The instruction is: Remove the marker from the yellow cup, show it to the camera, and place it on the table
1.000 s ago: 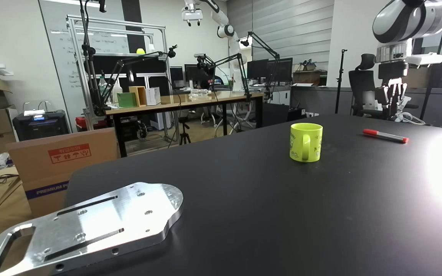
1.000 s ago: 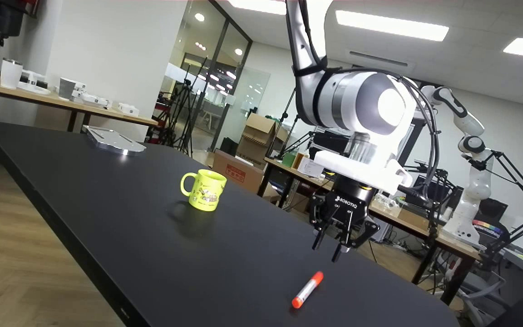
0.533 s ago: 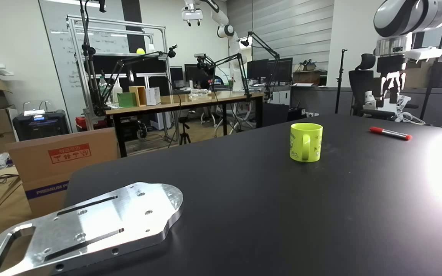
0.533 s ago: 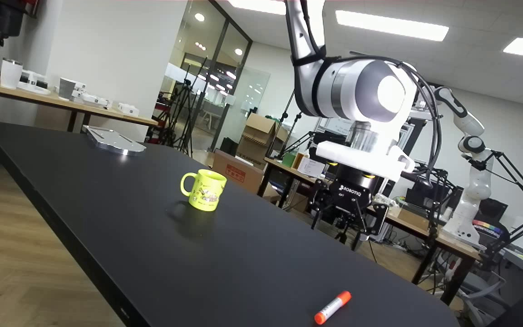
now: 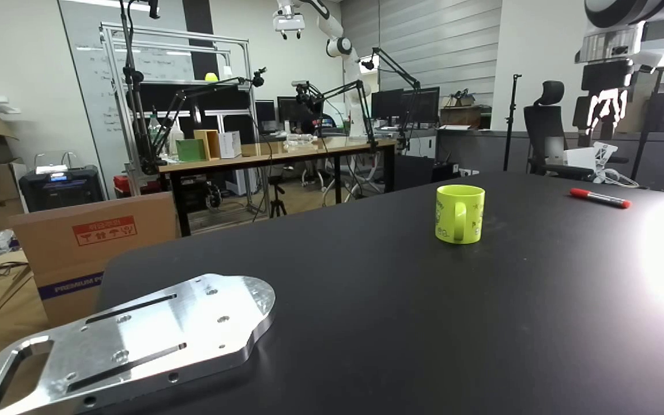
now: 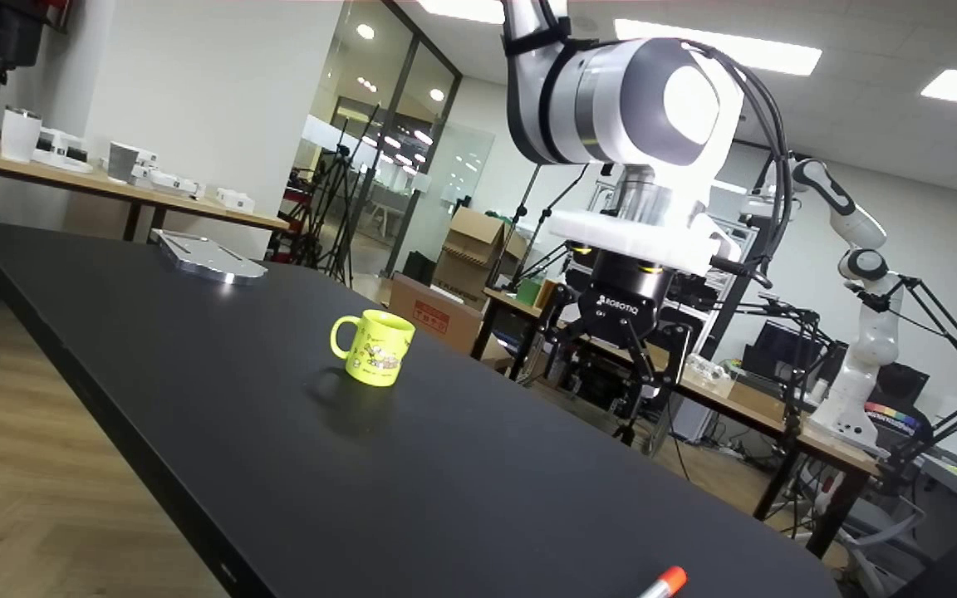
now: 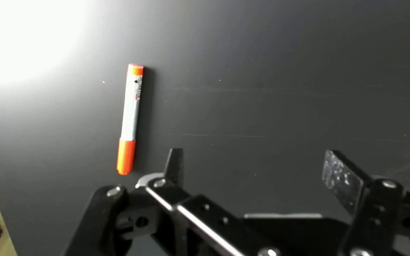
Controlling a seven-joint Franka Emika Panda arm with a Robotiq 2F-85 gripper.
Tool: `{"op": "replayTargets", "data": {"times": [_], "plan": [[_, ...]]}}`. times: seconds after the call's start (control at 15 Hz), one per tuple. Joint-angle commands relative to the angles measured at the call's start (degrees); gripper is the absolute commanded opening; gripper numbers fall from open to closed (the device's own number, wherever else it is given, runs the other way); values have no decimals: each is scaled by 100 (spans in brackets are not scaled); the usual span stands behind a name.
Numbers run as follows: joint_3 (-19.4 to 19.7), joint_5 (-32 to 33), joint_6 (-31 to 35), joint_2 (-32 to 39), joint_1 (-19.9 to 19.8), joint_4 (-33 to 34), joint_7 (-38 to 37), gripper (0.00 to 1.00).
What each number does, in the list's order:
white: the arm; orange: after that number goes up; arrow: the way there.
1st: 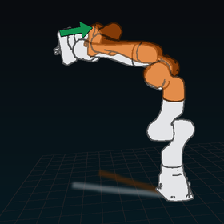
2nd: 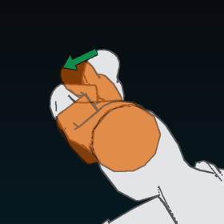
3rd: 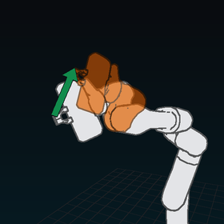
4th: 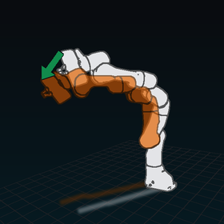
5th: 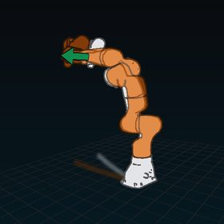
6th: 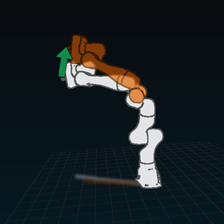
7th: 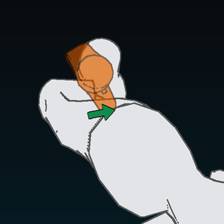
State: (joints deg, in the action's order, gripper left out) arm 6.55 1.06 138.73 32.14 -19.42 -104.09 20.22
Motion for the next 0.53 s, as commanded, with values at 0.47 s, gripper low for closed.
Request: {"op": "replayTargets", "data": {"times": [0.47], "plan": [[5,3,15,-39,0,-78,0,100]]}}
